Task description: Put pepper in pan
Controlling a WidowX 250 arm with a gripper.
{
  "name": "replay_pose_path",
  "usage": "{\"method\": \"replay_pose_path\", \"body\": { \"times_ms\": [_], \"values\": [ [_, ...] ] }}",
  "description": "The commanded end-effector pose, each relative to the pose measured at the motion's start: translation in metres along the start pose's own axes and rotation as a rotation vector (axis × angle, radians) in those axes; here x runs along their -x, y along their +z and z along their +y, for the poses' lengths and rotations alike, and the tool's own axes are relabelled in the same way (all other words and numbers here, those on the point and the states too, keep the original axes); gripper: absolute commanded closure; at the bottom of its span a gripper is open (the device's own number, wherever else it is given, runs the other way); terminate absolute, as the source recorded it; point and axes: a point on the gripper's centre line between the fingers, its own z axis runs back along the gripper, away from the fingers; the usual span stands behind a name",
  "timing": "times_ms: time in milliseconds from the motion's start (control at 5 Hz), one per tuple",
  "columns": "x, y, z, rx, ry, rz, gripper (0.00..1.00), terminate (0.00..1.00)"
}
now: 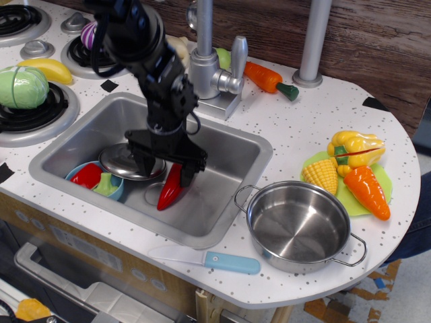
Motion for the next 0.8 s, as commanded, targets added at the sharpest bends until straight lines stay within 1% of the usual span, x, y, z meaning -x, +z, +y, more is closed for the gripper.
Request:
{"method": "replay_pose_path", "body": {
  "times_ms": [0, 200, 400, 600],
  "values": [
    [-0.0033, -0.0209, -0.0105, 0.023, 0.023, -0.08, 0.0, 0.0],
    [-0.0033, -0.0234, -0.0106, 0.056, 0.03, -0.082, 0.0, 0.0],
    [-0.0033, -0.0236, -0.0098, 0.04, 0.036, -0.074, 1.0, 0.0],
    [0.0, -0.0256, -0.0104, 0.023, -0.014, -0.02, 1.0, 0.0]
  ]
}}
